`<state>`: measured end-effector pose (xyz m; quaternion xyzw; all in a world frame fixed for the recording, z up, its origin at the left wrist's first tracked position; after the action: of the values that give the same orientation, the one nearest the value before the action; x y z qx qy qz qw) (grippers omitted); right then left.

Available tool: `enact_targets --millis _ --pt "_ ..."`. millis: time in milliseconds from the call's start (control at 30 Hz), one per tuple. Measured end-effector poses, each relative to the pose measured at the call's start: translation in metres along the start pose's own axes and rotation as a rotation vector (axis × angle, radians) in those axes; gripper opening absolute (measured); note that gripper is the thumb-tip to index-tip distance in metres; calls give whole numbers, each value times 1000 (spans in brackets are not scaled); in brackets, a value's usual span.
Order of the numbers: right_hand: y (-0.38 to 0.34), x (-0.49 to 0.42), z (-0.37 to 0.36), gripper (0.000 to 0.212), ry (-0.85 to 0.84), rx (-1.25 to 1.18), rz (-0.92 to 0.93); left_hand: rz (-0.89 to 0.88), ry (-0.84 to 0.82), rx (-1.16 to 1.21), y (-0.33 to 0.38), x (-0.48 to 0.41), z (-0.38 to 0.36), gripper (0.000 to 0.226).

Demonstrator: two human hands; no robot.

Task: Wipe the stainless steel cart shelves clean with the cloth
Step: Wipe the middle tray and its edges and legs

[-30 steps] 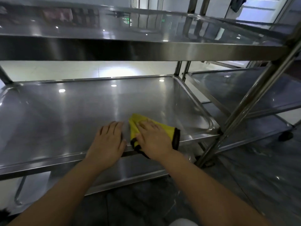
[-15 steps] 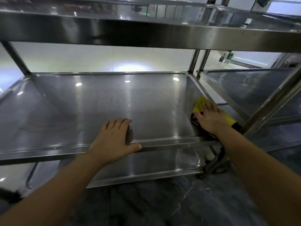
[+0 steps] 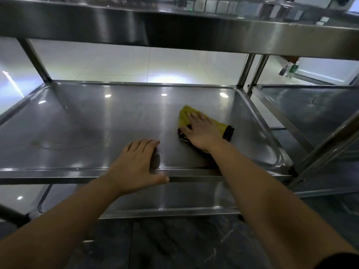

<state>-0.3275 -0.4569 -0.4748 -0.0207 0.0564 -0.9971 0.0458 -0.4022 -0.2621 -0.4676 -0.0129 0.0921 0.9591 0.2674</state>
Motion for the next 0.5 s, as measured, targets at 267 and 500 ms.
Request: enact_targets --millis 267,500 --pt "154 30 25 65 12 2 -348 19 11 19 -1 -1 2 122" --pt "141 116 9 67 -50 41 -399 15 13 -5 0 0 1 122"
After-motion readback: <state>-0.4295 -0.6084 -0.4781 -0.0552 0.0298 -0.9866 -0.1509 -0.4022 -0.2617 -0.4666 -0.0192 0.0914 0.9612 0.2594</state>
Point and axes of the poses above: each hand's wrist, its own x-axis away from the middle knuckle, its own z-axis out of the back of the hand, y = z × x, the point moved 8 cm from there along -x, towards the middle knuckle, and after that the axes turned 6 degrees about z, right-handed, at the moved point
